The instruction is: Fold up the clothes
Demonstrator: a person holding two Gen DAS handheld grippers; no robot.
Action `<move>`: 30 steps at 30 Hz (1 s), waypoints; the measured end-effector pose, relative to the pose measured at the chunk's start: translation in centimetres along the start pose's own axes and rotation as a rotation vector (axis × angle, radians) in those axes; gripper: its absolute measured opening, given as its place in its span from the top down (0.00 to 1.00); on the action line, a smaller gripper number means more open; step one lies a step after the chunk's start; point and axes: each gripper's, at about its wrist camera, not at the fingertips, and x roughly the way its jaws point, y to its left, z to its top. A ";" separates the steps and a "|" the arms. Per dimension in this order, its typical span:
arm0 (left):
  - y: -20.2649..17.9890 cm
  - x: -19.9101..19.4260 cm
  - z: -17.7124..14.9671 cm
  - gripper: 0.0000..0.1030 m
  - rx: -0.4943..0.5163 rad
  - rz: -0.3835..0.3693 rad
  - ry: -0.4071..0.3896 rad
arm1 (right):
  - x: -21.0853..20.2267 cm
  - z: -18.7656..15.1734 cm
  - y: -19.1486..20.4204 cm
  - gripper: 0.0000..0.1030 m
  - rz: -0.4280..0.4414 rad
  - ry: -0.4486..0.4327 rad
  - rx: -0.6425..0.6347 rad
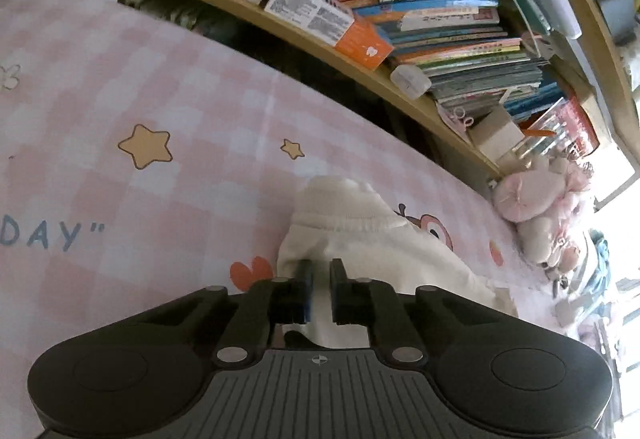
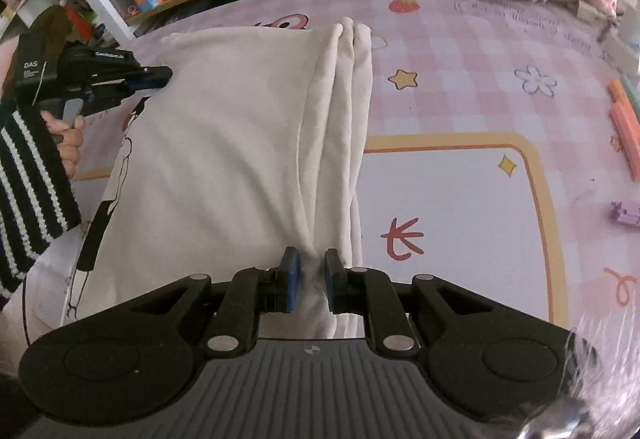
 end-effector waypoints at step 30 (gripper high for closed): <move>-5.3 -7.1 -8.7 0.98 0.242 0.299 -0.035 | -0.1 -0.8 -2.5 0.77 0.181 0.049 -0.022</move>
